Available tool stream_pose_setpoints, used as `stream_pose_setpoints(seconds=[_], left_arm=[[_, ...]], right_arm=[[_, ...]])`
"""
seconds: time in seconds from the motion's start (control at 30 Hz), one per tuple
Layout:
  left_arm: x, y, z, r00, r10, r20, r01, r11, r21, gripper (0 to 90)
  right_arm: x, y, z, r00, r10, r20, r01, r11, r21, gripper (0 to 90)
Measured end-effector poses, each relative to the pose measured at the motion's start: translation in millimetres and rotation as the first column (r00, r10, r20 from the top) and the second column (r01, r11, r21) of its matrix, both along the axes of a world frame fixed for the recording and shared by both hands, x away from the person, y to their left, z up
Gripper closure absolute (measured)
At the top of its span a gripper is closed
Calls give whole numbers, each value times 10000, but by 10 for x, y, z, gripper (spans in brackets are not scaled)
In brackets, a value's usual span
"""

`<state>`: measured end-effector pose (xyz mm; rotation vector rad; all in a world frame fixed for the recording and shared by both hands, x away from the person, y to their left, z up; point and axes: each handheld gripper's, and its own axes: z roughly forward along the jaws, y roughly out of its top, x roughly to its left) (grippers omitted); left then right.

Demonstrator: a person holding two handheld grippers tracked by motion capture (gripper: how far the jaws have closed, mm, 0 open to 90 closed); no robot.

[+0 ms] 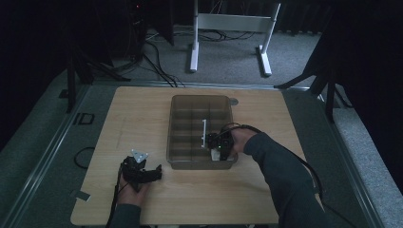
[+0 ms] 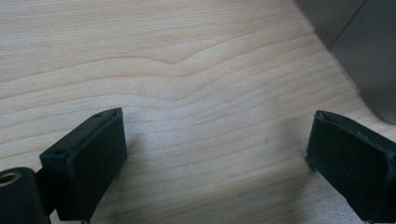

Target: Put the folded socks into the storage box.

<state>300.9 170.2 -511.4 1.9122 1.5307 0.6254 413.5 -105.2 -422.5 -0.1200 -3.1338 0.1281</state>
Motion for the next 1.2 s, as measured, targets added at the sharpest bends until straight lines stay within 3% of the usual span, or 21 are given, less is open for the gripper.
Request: stream_pose_setpoints(seconds=[0.27, 0.7, 0.9, 0.97, 1.2], left_arm=[[0, 1, 1, 10000, -7, 1, 7, 10000, 19, 53], [0, -1, 0, 10000, 10, 5, -10, 10000, -4, 53], [0, 0, 0, 10000, 3, 6, -3, 10000, 8, 53], [0, 0, 0, 10000, 3, 6, -3, 10000, 7, 53], [1, 0, 0, 10000, 3, 6, -3, 10000, 6, 53]], right_arm=[[12, -44, 126, 9998, -182, 11, 181, 9990, 408, 563], [4, -128, 292, 9991, -188, 371, 158, 9967, 801, 562], [-21, -138, 344, 9997, -2, 249, -22, 9956, 932, 700], [-26, -132, 338, 9997, 107, 211, -125, 9961, 876, 796], [-23, -109, 318, 9991, 106, 406, -146, 9949, 994, 900]])
